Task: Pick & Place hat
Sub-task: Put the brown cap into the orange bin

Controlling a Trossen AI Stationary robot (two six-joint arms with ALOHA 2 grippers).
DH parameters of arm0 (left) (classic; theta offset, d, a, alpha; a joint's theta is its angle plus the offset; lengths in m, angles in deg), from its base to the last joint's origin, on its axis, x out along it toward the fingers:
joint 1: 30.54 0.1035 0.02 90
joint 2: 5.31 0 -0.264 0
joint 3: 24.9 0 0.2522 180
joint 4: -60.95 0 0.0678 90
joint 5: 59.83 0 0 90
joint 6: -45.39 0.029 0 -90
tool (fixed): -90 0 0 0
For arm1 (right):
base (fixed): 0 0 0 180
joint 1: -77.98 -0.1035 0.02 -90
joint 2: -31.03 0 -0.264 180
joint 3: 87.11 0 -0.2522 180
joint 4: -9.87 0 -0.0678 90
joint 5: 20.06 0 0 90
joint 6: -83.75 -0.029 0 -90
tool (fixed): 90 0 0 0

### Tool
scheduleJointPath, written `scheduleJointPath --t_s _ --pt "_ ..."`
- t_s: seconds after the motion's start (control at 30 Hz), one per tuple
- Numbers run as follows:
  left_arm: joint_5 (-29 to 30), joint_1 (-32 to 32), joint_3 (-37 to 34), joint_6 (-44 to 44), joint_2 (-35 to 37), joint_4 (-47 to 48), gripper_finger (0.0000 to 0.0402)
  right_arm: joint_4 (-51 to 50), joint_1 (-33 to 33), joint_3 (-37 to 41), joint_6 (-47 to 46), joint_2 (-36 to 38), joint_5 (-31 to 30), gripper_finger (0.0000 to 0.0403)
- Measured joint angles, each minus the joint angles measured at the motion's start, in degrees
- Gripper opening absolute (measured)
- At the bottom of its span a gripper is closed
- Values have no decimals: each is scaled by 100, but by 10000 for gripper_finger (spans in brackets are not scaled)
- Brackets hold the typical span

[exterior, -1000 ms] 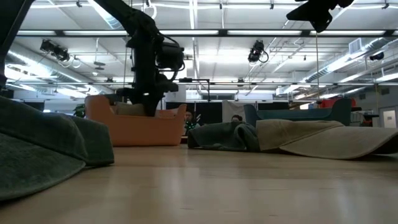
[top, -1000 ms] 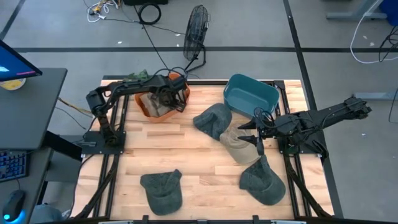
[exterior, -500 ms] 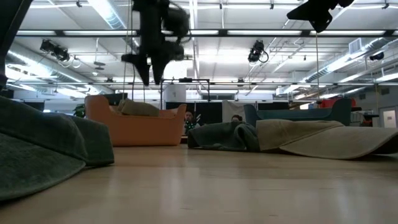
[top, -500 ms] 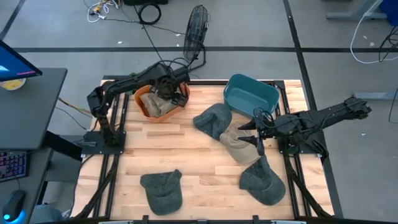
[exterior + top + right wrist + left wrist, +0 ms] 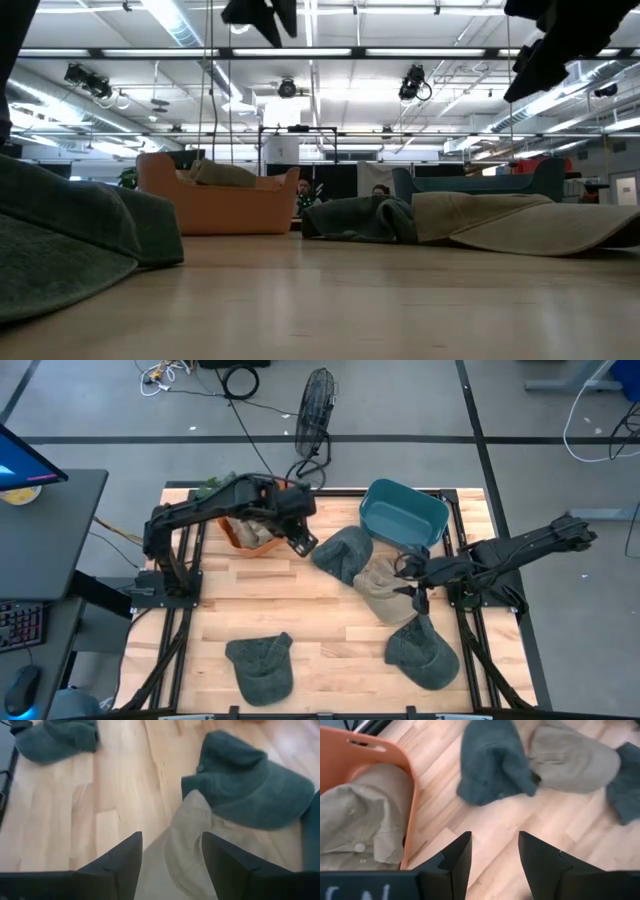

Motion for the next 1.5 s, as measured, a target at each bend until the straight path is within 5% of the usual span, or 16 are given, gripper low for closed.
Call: scheduleJointPath --t_s 0.43,0.93,1.07,1.23,1.5 --pt "709 -1020 179 -462 190 110 165 214 228 0 249 -1692 336 210" --pt "861 -1328 122 -729 184 52 165 700 1187 -15 828 -3354 1161 204" --pt "863 -1326 122 -721 184 -35 165 691 1202 -15 698 -3323 1254 153" --pt "862 -1325 126 -640 131 -314 165 641 1200 -4 566 -3107 1608 24" --pt "458 -1325 122 1194 -287 -665 165 634 1200 4 649 -2391 2413 7"
